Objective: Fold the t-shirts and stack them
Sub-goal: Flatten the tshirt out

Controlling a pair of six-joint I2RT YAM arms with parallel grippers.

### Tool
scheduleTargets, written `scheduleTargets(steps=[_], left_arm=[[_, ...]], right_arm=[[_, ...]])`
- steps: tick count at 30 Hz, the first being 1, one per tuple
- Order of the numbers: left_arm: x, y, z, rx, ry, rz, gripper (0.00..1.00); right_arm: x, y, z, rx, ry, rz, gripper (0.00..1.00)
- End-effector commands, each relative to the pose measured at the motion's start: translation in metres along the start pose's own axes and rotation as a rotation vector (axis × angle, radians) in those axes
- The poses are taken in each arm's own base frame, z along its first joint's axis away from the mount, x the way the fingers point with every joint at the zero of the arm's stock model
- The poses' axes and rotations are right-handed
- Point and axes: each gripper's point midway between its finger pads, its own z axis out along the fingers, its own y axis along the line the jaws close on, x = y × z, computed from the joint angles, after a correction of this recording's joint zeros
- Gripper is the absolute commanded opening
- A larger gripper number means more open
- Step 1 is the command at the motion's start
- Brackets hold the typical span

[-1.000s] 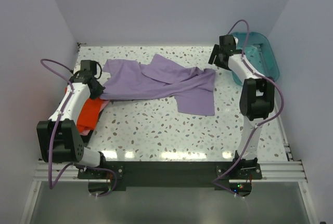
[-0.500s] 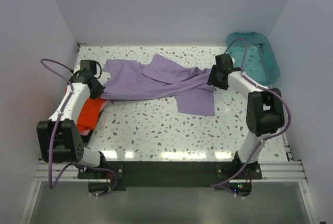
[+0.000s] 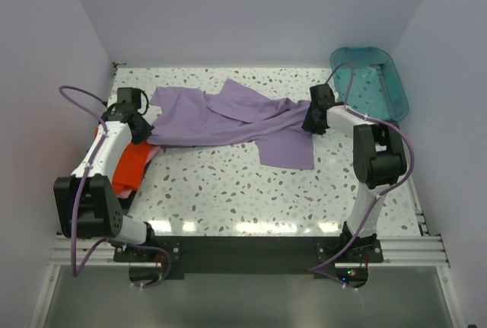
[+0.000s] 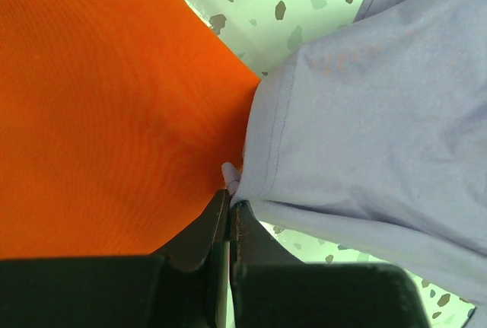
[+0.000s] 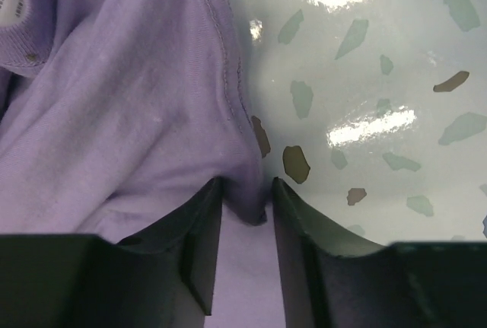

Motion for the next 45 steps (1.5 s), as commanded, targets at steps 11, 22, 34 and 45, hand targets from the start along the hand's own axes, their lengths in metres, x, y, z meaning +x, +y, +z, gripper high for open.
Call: scheduleTargets(steps=[11,22,34,45], left_arm=[[-0.023,-0.001,-0.009,0.009,-0.078,0.001,0.00],[-0.073,-0.020,-0.088,0.165,-0.231,-0.003,0.00],[-0.140,-0.013,-0.320,0.517,-0.583,-0.105,0.00],[-0.173,-0.051,-0.325,0.584,-0.588,-0.108,0.00]], right_arm=[[-0.039,0.006,-0.053,-0.029,-0.124,0.028,0.00],[-0.108,-0.017,-0.288,-0.198,-0.492,0.123,0.00],[-0.122,-0.059,-0.511,-0.396,-0.885,0.160,0.00],[-0.170,-0.025,-0.526,-0.481,-0.954,0.161,0.00]])
